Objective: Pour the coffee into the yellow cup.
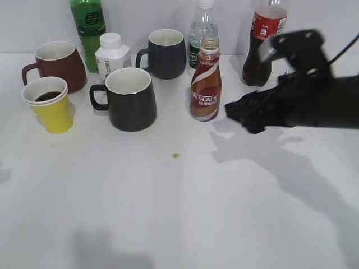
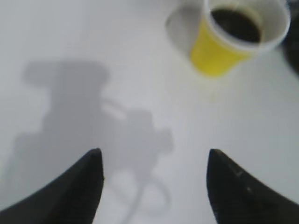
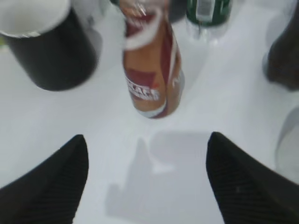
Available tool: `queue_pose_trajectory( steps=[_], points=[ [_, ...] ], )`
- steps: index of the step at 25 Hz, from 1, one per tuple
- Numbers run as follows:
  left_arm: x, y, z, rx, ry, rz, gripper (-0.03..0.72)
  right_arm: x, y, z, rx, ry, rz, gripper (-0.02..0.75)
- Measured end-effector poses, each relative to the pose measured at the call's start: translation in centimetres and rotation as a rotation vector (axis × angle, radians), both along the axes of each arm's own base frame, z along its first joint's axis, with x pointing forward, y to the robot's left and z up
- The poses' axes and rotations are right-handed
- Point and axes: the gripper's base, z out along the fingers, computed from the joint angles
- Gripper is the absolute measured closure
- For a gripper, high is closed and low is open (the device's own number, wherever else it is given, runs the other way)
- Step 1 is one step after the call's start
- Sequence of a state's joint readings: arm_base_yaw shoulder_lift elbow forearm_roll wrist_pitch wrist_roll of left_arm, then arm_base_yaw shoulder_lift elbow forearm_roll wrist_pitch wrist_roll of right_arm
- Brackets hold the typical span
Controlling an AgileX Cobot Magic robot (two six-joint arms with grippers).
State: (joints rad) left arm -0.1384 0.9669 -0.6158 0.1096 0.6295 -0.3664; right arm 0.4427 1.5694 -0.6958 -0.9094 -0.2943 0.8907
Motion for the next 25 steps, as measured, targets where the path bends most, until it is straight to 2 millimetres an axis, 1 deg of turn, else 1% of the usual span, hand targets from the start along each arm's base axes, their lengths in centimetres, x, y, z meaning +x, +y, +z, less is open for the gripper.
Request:
queue_pose_trajectory(
  steps=[2,3,5,7,10,12,14,17,19,21,22,25],
  points=[
    [-1.4,0.3,1.5,0.039,0.081,-0.024,0.159,-1.0,-0.5,1.6,-0.015,-0.012,0.003,0.149],
    [-2.2,0.4,1.9,0.056,0.118,-0.037,0.159,-1.4,-0.8,2.5,-0.003,-0.018,-0.004,0.15],
    [-3.8,0.6,2.6,0.075,0.166,-0.056,0.162,-2.5,-1.1,3.6,-0.005,-0.036,0.016,0.15],
    [-6.1,0.9,3.4,0.074,0.175,-0.06,0.165,-3.4,-1.5,4.9,-0.019,-0.069,0.04,0.15],
    [-8.5,1.1,4.0,0.057,0.168,-0.068,0.166,-4.3,-2.3,6.7,-0.077,-0.163,0.058,0.15],
    [-9.7,1.2,4.4,0.05,0.127,-0.072,0.176,-4.4,-3.2,7.7,-0.129,-0.242,0.009,0.15],
    [-10.7,1.3,4.8,0.038,0.078,-0.073,0.19,-4.5,-4.2,8.9,-0.161,-0.316,-0.082,0.15],
    [-12.1,1.5,5.2,0.029,0.005,-0.073,0.211,-5.0,-5.8,10.3,-0.15,-0.377,-0.235,0.15],
    [-13.3,1.6,5.5,0.019,-0.054,-0.076,0.215,-5.5,-6.7,10.6,-0.116,-0.36,-0.331,0.15],
    [-14.9,1.6,5.8,0.009,-0.133,-0.098,0.215,-6.3,-8.0,10.4,-0.15,-0.327,-0.43,0.15],
    [-15.6,1.7,5.9,0.009,-0.169,-0.11,0.216,-6.6,-8.6,10.1,-0.197,-0.304,-0.454,0.15],
    [-18.0,2.0,5.9,0.03,-0.29,-0.142,0.217,-8.5,-10.3,9.1,-0.408,-0.143,-0.469,0.15]
  ],
)
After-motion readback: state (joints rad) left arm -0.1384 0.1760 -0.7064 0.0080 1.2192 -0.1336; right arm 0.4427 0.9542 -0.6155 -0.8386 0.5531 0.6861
